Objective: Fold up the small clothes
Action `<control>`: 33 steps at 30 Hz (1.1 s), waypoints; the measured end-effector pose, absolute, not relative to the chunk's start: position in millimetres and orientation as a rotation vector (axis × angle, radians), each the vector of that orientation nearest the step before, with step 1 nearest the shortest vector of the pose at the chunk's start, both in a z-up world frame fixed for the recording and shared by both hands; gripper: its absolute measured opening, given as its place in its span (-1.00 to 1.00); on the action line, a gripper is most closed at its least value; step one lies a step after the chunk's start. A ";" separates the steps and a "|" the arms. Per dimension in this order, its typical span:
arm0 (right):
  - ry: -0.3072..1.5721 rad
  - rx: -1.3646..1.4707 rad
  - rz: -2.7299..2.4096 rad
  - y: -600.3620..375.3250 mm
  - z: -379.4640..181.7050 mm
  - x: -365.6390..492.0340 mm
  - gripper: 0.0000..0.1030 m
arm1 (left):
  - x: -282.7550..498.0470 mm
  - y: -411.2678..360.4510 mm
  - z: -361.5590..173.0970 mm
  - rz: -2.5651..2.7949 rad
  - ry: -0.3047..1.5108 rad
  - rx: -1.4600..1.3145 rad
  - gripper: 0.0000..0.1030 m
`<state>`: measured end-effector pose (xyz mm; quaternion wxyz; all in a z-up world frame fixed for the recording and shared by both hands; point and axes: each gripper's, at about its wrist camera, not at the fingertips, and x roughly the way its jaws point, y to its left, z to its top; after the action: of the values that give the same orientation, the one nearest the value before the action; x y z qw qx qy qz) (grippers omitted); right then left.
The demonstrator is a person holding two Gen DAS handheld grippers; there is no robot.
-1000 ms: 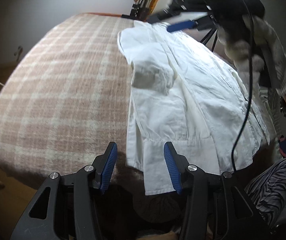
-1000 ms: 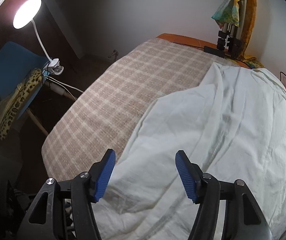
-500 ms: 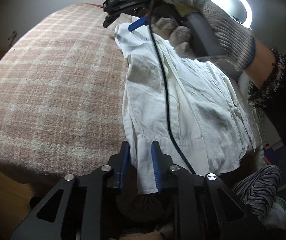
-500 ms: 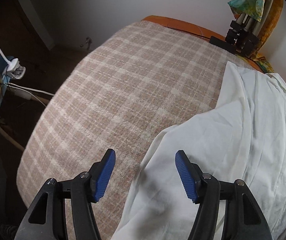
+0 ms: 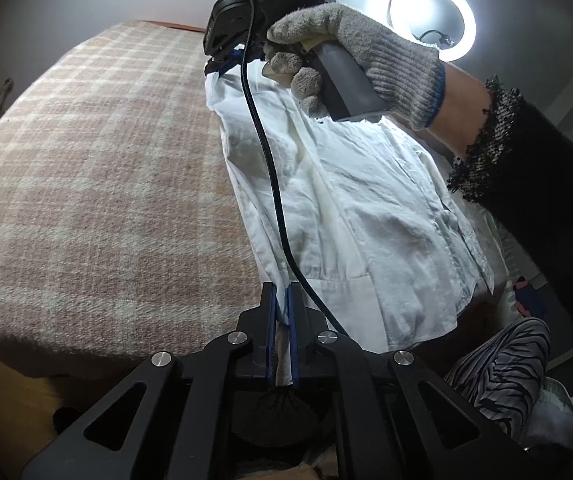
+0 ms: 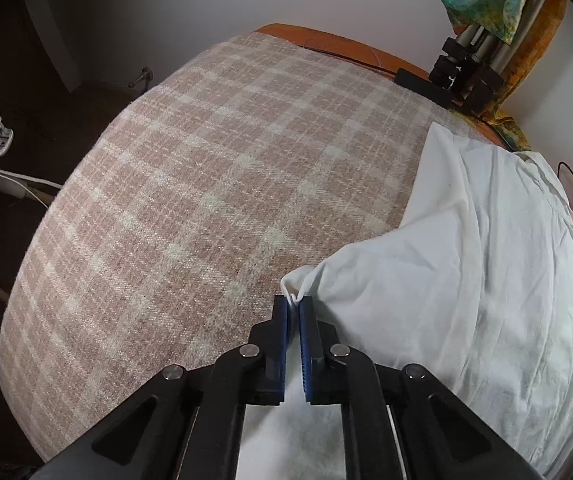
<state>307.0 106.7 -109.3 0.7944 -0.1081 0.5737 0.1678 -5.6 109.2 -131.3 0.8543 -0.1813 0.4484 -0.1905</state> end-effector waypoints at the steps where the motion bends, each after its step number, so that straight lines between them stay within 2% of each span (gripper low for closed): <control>1: 1.228 -0.194 0.373 101.1 -106.2 307.2 -0.97 | -5.9 108.0 -129.6 -0.403 0.938 -0.379 -0.92; 6: 1.192 -0.018 0.430 69.8 -87.9 310.5 -0.97 | -5.4 101.9 -120.3 -0.432 0.916 -0.358 -0.92; 17: 1.096 0.183 0.451 -19.3 -51.4 305.5 -0.98 | 2.3 56.7 -102.9 -0.553 0.905 -0.274 -0.92; 33: 1.103 0.248 0.321 -123.1 -79.1 291.2 -0.98 | 11.6 -9.1 -111.1 -0.651 0.979 -0.148 -0.92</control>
<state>291.2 -123.1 -79.1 0.8323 0.1171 0.5203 0.1512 11.6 -9.1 -111.1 0.8294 -0.0699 0.4615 -0.3070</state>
